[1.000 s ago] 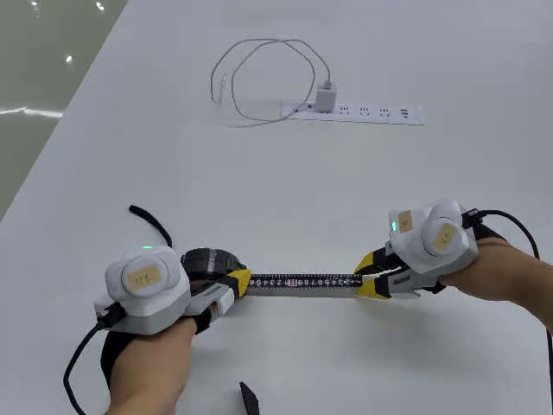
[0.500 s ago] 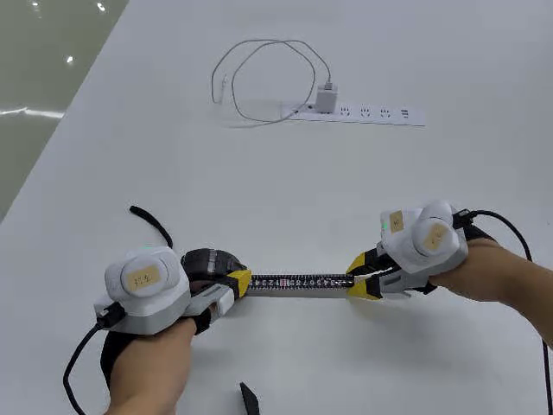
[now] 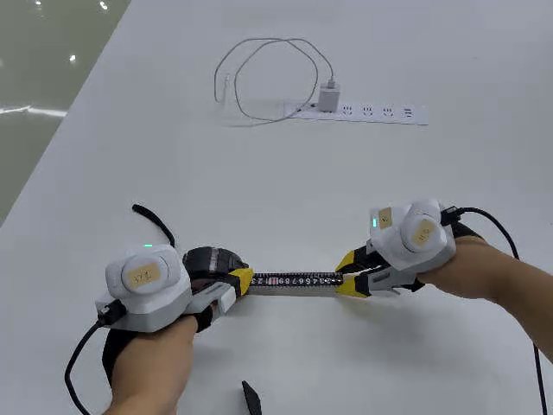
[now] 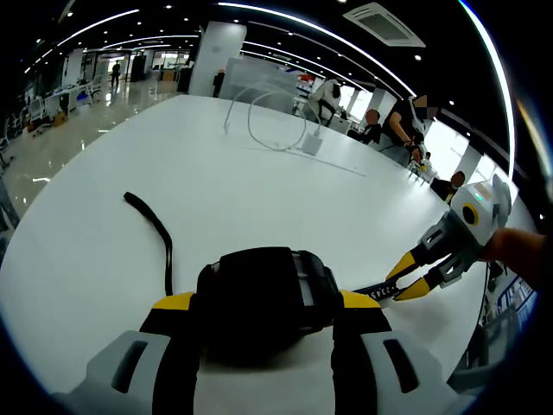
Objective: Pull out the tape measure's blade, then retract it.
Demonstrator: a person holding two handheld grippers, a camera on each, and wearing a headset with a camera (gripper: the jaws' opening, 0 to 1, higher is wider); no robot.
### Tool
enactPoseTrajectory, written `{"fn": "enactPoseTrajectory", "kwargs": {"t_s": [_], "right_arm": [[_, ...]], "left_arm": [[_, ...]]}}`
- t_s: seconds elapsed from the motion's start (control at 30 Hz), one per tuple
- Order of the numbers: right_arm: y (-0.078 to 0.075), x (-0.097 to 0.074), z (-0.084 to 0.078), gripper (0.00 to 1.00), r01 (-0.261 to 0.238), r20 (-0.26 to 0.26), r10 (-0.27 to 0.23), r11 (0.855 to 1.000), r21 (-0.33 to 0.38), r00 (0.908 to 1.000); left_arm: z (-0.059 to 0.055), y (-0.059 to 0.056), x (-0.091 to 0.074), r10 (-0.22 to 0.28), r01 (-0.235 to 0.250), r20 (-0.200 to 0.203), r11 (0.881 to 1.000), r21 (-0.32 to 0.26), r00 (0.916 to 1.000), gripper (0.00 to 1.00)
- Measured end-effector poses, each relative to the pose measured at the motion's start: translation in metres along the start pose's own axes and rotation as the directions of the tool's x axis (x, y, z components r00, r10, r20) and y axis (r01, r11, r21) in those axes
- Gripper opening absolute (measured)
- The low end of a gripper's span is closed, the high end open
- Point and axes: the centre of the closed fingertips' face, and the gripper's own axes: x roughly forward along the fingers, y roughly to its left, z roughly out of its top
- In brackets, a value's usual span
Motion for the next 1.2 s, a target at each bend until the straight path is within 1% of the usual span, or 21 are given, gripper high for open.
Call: {"fn": "enactPoseTrajectory", "kwargs": {"t_s": [0.7, 0.77, 1.2], "right_arm": [[0.002, 0.017, 0.021, 0.10, -0.025, 0.034, 0.025, 1.000, 0.005, 0.9991], [0.002, 0.018, 0.023, 0.10, -0.030, 0.045, 0.029, 0.999, 0.017, 0.9986], [0.003, 0.030, 0.038, 0.10, -0.038, 0.072, 0.036, 0.999, 0.021, 0.9967]], "left_arm": [[0.000, 0.000, 0.000, -0.009, 0.009, 0.002, 1.000, -0.009, 1.0000, 0.58], [0.000, 0.000, 0.000, -0.010, 0.010, 0.002, 1.000, -0.010, 0.9999, 0.58], [0.001, 0.000, -0.001, -0.015, 0.015, 0.002, 1.000, -0.014, 0.9999, 0.58]]}}
